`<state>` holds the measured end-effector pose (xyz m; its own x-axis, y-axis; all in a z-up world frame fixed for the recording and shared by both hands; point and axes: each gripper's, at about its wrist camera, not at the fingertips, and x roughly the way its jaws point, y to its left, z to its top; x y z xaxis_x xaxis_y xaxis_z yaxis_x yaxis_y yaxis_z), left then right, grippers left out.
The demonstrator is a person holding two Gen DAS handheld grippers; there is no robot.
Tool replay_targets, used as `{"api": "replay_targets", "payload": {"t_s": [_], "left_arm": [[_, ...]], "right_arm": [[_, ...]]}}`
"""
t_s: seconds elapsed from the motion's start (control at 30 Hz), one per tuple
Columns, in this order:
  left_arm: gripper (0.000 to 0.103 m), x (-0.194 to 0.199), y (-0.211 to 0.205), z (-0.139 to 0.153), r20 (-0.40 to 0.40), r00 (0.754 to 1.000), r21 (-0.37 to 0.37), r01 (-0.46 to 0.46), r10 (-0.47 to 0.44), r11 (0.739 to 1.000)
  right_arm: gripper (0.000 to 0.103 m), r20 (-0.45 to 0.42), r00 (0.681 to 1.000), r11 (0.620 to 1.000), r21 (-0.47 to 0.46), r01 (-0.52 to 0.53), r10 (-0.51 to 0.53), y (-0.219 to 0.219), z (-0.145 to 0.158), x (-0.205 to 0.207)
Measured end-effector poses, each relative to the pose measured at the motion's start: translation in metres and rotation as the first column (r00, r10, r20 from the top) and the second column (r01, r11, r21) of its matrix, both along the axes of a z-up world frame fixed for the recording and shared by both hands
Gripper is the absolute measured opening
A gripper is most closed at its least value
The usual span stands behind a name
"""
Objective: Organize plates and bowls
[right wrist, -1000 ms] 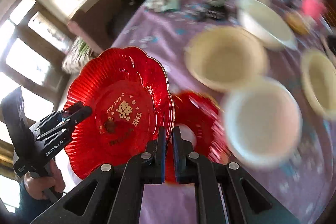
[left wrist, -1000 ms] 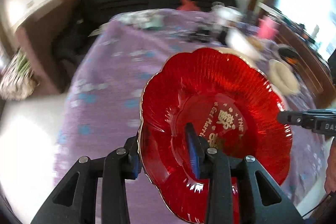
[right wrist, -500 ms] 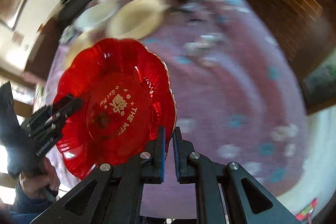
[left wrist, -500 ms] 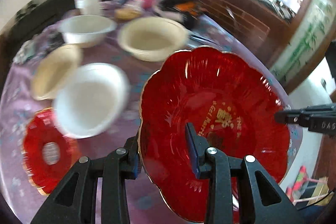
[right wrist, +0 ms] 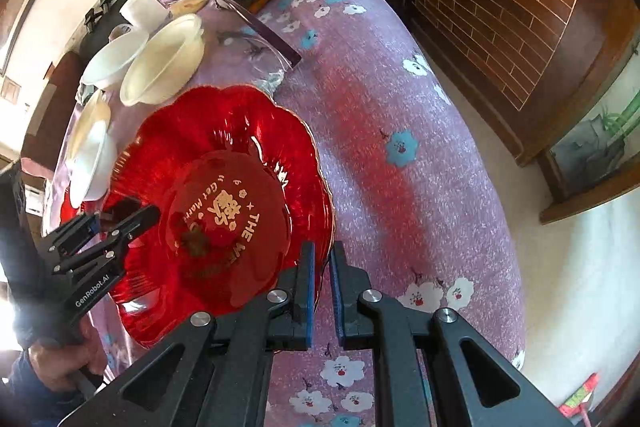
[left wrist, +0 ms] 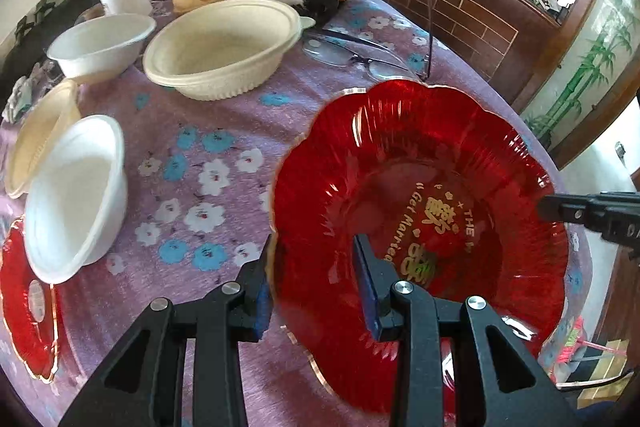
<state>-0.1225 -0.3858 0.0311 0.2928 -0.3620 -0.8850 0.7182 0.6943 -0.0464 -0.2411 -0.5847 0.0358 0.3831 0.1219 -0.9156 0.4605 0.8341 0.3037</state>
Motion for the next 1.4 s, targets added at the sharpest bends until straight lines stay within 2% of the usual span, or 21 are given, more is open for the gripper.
{"api": "replay_targets", "payload": {"t_s": [0.07, 0.17, 0.3, 0.43, 0.57, 0.7, 0.83, 1.0, 1.13, 1.17, 1.2, 1.27, 1.4], "left_arm": [[0.040, 0.000, 0.008, 0.005, 0.007, 1.000, -0.009, 0.001, -0.001, 1.000], [0.051, 0.000, 0.025, 0.014, 0.007, 1.000, -0.023, -0.007, 0.007, 1.000], [0.056, -0.003, 0.057, 0.032, 0.019, 1.000, -0.070, -0.011, 0.013, 0.998], [0.070, -0.003, 0.095, 0.054, 0.050, 0.998, -0.110, -0.020, 0.025, 0.994], [0.078, 0.009, 0.130, 0.067, 0.064, 0.994, -0.121, -0.077, 0.085, 0.990], [0.078, 0.031, 0.172, 0.075, 0.030, 0.985, -0.165, -0.163, 0.170, 0.973], [0.078, 0.062, 0.212, 0.076, -0.001, 0.963, -0.128, -0.267, 0.269, 0.955], [0.078, 0.089, 0.241, 0.079, -0.009, 0.946, -0.110, -0.322, 0.323, 0.940], [0.077, 0.118, 0.246, 0.078, -0.042, 0.941, -0.118, -0.338, 0.336, 0.934], [0.071, 0.124, 0.244, 0.077, -0.043, 0.942, -0.110, -0.337, 0.334, 0.935], [0.057, 0.128, 0.241, 0.077, -0.045, 0.944, -0.102, -0.331, 0.328, 0.938], [0.045, 0.140, 0.232, 0.073, -0.053, 0.946, -0.082, -0.323, 0.319, 0.943], [0.045, 0.159, 0.219, 0.061, -0.075, 0.947, -0.052, -0.318, 0.313, 0.947]], "right_arm": [[0.010, 0.014, 1.000, 1.000, 0.000, -0.004, 0.004, -0.001, 0.006, -0.003], [0.011, 0.018, 1.000, 0.999, -0.033, 0.000, 0.000, -0.003, 0.016, -0.007], [0.011, 0.078, 0.997, 0.999, -0.045, 0.029, -0.026, 0.001, 0.043, -0.013], [0.012, 0.160, 0.986, 0.999, -0.013, -0.051, 0.053, 0.038, 0.069, 0.003], [0.031, 0.184, 0.972, 0.988, 0.018, -0.153, 0.147, 0.083, 0.075, 0.028], [0.034, 0.178, 0.959, 0.973, 0.039, -0.229, 0.219, 0.124, 0.074, 0.050], [0.034, 0.169, 0.946, 0.956, 0.048, -0.288, 0.277, 0.157, 0.076, 0.076], [0.034, 0.150, 0.951, 0.954, 0.088, -0.286, 0.271, 0.175, 0.075, 0.112], [0.034, 0.120, 0.962, 0.958, 0.127, -0.259, 0.244, 0.178, 0.069, 0.141], [0.034, 0.117, 0.966, 0.959, 0.140, -0.247, 0.232, 0.176, 0.066, 0.148], [0.034, 0.109, 0.968, 0.960, 0.143, -0.240, 0.225, 0.176, 0.065, 0.154], [0.034, 0.090, 0.972, 0.963, 0.139, -0.230, 0.219, 0.175, 0.059, 0.166], [0.034, 0.075, 0.975, 0.967, 0.135, -0.218, 0.209, 0.177, 0.052, 0.181]]}}
